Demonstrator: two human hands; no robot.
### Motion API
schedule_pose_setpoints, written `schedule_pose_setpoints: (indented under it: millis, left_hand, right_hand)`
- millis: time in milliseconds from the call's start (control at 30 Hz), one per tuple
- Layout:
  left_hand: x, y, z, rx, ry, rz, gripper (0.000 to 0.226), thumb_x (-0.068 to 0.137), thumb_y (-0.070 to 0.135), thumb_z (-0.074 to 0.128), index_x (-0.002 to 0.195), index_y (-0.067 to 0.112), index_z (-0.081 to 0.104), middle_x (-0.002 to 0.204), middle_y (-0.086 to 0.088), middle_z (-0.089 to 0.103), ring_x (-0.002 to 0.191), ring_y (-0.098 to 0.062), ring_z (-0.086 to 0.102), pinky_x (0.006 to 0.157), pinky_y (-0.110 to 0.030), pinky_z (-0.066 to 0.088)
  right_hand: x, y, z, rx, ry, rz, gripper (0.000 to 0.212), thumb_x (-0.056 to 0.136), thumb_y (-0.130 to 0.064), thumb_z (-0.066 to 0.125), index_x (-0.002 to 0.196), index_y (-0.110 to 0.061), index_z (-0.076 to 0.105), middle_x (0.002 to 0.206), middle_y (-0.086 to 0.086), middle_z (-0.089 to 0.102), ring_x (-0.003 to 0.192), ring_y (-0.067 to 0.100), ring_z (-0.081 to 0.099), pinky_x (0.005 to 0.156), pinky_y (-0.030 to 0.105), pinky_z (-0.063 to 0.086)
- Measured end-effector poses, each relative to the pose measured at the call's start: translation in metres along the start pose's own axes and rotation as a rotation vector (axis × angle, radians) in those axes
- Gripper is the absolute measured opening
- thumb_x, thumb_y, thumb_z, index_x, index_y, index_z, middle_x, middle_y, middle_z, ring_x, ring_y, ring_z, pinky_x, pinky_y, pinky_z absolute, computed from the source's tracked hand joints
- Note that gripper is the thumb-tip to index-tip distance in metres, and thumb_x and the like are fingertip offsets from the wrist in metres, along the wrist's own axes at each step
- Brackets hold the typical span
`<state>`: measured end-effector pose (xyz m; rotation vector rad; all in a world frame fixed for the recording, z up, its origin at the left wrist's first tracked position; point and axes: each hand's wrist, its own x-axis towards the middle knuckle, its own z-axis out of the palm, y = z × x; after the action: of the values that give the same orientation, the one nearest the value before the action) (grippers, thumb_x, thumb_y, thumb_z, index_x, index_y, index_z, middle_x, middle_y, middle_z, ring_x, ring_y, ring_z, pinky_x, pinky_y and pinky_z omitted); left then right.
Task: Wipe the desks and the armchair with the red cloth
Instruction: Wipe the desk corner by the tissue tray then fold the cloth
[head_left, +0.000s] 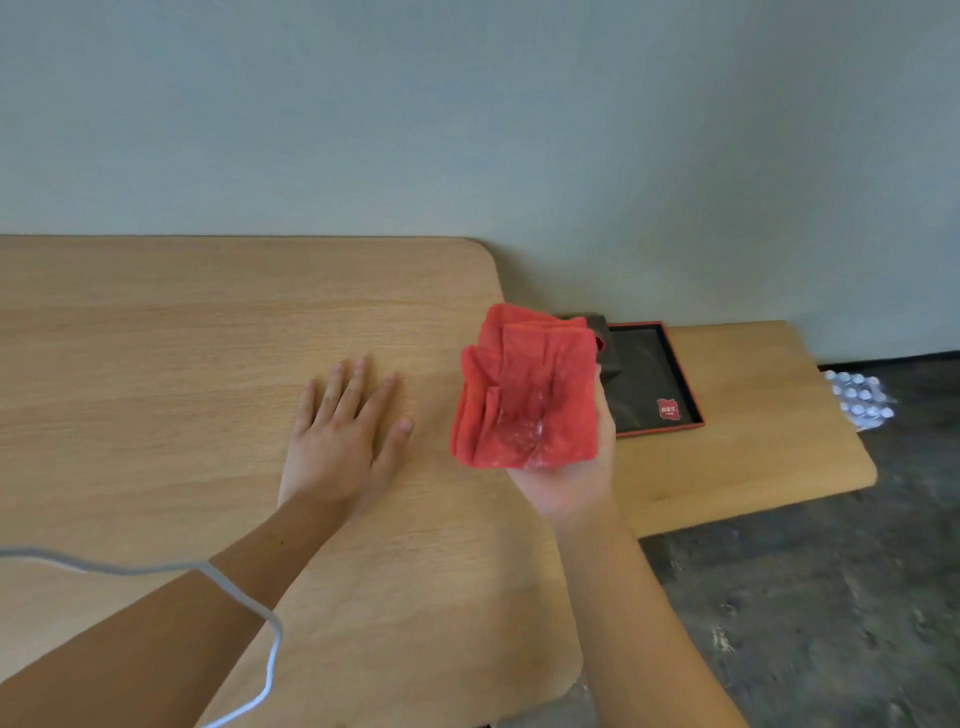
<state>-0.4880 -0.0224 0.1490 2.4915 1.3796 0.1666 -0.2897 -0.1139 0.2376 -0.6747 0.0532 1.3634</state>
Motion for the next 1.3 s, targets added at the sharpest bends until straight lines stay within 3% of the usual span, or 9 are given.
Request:
schedule_pose_setpoints:
  millis: [133, 200, 300, 433, 567, 700, 900, 1067, 1300]
  left_hand:
    - [-0.010, 0.019, -0.023, -0.453, -0.069, -0.061, 0.074, 0.097, 0.060, 0.007, 0.144, 0.027, 0.053, 0.162, -0.001, 0.033, 0.153, -0.014, 0.016, 0.125, -0.040, 0.001]
    - [-0.022, 0.043, -0.049, -0.861, -0.135, -0.115, 0.064, 0.095, 0.063, 0.017, 0.127, 0.032, 0.064, 0.147, 0.002, 0.055, 0.142, -0.015, 0.042, 0.120, -0.036, 0.022]
    - [-0.047, 0.087, -0.091, -1.086, -0.223, -0.019, 0.048, 0.091, 0.070, 0.033, 0.122, 0.045, 0.061, 0.125, 0.024, 0.066, 0.116, -0.002, 0.062, 0.096, -0.033, 0.051]
    - [-0.071, 0.139, -0.132, -1.225, -0.484, -0.041, 0.045, 0.091, 0.067, 0.047, 0.123, 0.040, 0.062, 0.119, 0.010, 0.072, 0.096, -0.002, 0.071, 0.066, -0.020, 0.056]
    - [-0.091, 0.185, -0.147, -1.356, -0.775, -0.102, 0.043, 0.092, 0.058, 0.058, 0.122, 0.029, 0.068, 0.117, 0.004, 0.075, 0.108, -0.016, 0.071, 0.092, -0.041, 0.056]
    - [-0.106, 0.226, -0.147, -1.321, -0.643, -0.060, 0.038, 0.086, 0.043, 0.074, 0.119, 0.025, 0.070, 0.116, 0.004, 0.076, 0.110, -0.016, 0.070, 0.094, -0.038, 0.057]
    - [-0.106, 0.296, -0.143, -1.257, -0.412, 0.010, 0.022, 0.091, 0.021, 0.071, 0.112, 0.017, 0.072, 0.107, 0.001, 0.078, 0.101, -0.016, 0.074, 0.081, -0.024, 0.057]
    - [-0.102, 0.372, -0.117, -1.281, -0.258, -0.036, 0.015, 0.091, 0.012, 0.069, 0.106, 0.009, 0.073, 0.101, -0.008, 0.079, 0.092, -0.016, 0.074, 0.074, -0.021, 0.056]
    - [-0.091, 0.452, -0.073, -1.336, -0.182, -0.199, 0.016, 0.093, 0.004, 0.066, 0.108, 0.004, 0.071, 0.101, -0.012, 0.078, 0.099, -0.028, 0.073, 0.090, -0.038, 0.059]
  right_hand:
    - [-0.060, 0.006, -0.001, 0.032, 0.001, 0.029, 0.070, 0.091, -0.064, 0.053, 0.145, -0.021, 0.048, 0.137, 0.004, 0.055, 0.131, 0.026, 0.047, 0.120, 0.044, 0.024]
    - [-0.086, 0.002, 0.002, 0.039, -0.008, 0.037, 0.064, 0.089, -0.059, 0.059, 0.140, -0.021, 0.055, 0.129, 0.005, 0.061, 0.120, 0.025, 0.056, 0.118, 0.043, 0.027]
    - [-0.124, -0.008, 0.014, 0.019, -0.041, 0.010, 0.060, 0.089, -0.050, 0.064, 0.138, -0.015, 0.056, 0.129, 0.010, 0.062, 0.120, 0.028, 0.056, 0.118, 0.046, 0.028]
    - [-0.171, -0.024, 0.024, 0.026, -0.094, -0.052, 0.055, 0.092, -0.028, 0.055, 0.140, -0.002, 0.051, 0.129, 0.023, 0.063, 0.118, 0.039, 0.061, 0.105, 0.057, 0.043]
    - [-0.209, -0.047, 0.017, -0.015, -0.015, -0.101, 0.048, 0.088, -0.023, 0.050, 0.126, 0.002, 0.064, 0.122, 0.023, 0.068, 0.111, 0.036, 0.066, 0.099, 0.049, 0.051]
    - [-0.233, -0.078, 0.000, -0.106, 0.047, -0.103, 0.048, 0.086, -0.025, 0.051, 0.125, -0.001, 0.067, 0.124, 0.023, 0.068, 0.109, 0.035, 0.068, 0.089, 0.046, 0.056]
    - [-0.252, -0.154, -0.046, -0.309, 0.079, -0.072, 0.042, 0.084, -0.017, 0.053, 0.121, -0.006, 0.070, 0.129, 0.021, 0.067, 0.115, 0.034, 0.065, 0.107, 0.053, 0.044]
    - [-0.264, -0.236, -0.095, -0.563, 0.089, -0.139, 0.032, 0.092, -0.006, 0.055, 0.115, -0.017, 0.074, 0.125, 0.014, 0.070, 0.115, 0.027, 0.067, 0.092, 0.040, 0.057]
    - [-0.255, -0.318, -0.138, -0.742, 0.108, -0.097, 0.043, 0.095, 0.004, 0.055, 0.127, -0.023, 0.063, 0.115, 0.012, 0.075, 0.107, 0.026, 0.071, 0.088, 0.042, 0.058]
